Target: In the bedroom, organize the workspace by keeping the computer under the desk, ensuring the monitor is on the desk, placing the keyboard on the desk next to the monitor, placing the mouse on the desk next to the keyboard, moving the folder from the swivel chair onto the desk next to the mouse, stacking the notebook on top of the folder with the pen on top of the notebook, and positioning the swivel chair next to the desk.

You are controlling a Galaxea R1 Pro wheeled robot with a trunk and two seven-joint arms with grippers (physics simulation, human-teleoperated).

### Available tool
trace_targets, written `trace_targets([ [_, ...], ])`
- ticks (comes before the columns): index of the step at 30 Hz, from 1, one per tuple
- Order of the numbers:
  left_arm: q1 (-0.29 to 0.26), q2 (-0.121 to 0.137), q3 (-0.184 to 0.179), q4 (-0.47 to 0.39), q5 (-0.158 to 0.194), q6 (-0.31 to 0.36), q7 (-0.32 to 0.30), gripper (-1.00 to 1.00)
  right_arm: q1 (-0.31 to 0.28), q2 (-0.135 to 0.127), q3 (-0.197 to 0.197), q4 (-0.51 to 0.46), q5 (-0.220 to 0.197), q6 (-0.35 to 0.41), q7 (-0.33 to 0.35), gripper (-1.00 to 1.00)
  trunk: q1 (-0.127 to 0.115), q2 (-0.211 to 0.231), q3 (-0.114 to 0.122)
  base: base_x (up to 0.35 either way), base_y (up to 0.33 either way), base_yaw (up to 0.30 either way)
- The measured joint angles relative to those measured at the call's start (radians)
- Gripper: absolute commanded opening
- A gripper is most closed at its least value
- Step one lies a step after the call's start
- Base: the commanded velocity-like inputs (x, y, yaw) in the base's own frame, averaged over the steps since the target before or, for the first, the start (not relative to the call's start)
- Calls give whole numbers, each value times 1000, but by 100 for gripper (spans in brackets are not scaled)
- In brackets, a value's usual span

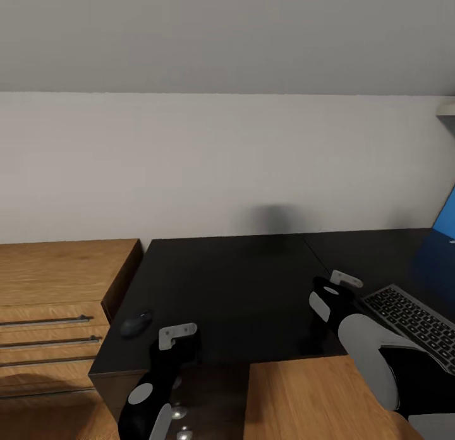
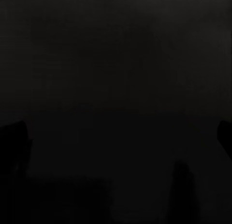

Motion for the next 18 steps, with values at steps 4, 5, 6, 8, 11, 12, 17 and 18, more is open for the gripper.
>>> trace_targets([
  [4, 0, 0, 0, 1, -3, 1, -1, 100, 0, 1, 1, -1, -2, 0, 0, 100, 0, 0, 0, 0, 0, 21],
  [5, 0, 0, 0, 1, -5, 1, -1, 100, 0, 1, 1, -1, -2, 0, -2, 100, 0, 0, 0, 0, 0, 6],
  [6, 0, 0, 0, 1, -6, 1, -1, 100, 0, 1, 2, 0, -1, -1, -2, 100, 0, 0, 0, 0, 0, 4],
  [8, 0, 0, 0, 2, 5, 3, 3, 100, 0, 2, -5, 4, -9, -1, -2, 100, -7, 14, 6, 0, 0, 2],
  [11, 0, 0, 0, 3, 4, 3, 3, 100, 1, 2, -20, 6, -25, 0, -3, 100, -19, 35, 15, 0, 0, 0],
  [12, 0, 0, 0, 3, 4, 3, 3, 100, 1, 3, -22, 6, -26, 0, -3, 100, -23, 42, 18, 0, 0, 0],
  [17, 0, 0, 0, 6, 3, 2, 3, 100, 1, 3, -21, 6, -25, -1, -2, 100, -42, 77, 34, 0, 0, 0],
  [18, 0, 0, 0, 6, 3, 2, 3, 100, 1, 3, -21, 6, -25, -1, -2, 100, -46, 84, 37, 0, 0, 0],
])
